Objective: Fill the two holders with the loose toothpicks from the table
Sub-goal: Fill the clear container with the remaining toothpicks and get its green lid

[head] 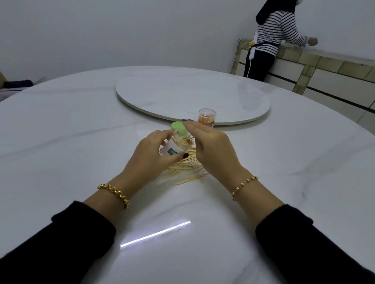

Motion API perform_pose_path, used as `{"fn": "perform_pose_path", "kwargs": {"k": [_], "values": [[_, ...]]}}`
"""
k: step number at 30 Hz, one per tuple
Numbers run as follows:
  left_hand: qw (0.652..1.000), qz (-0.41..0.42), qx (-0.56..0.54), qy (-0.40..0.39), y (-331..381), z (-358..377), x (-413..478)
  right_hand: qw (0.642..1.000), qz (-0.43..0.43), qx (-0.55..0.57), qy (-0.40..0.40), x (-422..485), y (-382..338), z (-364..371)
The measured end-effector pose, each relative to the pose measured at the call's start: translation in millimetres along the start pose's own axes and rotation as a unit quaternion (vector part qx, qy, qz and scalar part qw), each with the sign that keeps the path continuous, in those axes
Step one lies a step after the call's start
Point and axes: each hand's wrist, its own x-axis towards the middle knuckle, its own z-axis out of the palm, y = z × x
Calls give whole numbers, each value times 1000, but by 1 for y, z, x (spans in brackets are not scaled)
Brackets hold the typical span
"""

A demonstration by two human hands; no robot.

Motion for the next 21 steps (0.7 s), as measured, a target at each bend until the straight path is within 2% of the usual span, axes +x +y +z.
{"fn": "perform_pose_path", "kwargs": {"k": [4, 7, 9, 11, 14, 21], "values": [[1000, -6, -8, 1, -1, 0, 0, 981, 147, 122, 15, -3, -2, -1], [1000, -5, -13, 4, -1, 0, 0, 935, 263, 238, -22, -5, -11, -1], [1000, -4, -17, 6, -1, 0, 0, 907, 296, 295, -47, -7, -15, -1], [1000, -3, -16, 8, -1, 0, 0, 895, 294, 328, -72, -8, -20, 2], [1000, -5, -17, 10, -3, 0, 1, 899, 258, 338, -106, -12, -25, 10], [1000, -16, -17, 19, -4, -2, 1, 950, 187, 237, -81, -12, -30, 13]]}}
